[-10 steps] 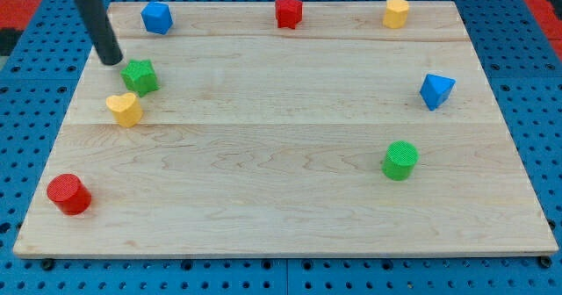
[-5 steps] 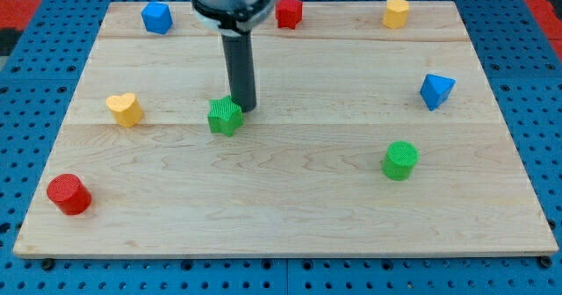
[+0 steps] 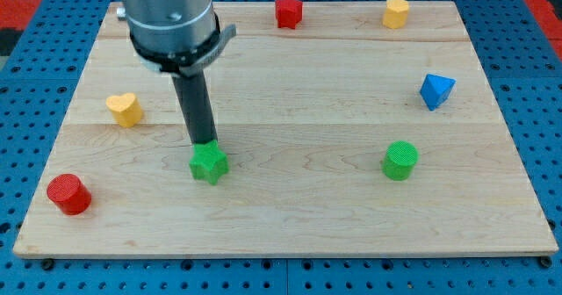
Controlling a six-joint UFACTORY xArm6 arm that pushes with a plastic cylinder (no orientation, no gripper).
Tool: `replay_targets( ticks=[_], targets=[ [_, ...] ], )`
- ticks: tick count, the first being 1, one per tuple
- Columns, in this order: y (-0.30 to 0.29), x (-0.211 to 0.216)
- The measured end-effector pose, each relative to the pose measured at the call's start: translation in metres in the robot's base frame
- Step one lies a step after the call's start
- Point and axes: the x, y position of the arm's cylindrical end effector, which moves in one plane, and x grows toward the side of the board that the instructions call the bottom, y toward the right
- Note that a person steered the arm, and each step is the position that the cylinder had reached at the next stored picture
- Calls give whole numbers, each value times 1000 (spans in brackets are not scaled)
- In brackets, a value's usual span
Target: Push green star to the bottom center
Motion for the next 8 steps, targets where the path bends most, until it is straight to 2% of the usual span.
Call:
replay_targets(
  ticks=[1,2,3,4,6,7,8],
  targets=[
    [6,31],
    [-14,32],
    [-59,38],
    [-30,59],
    [44,61],
    [56,23],
    [108,-10]
  ],
)
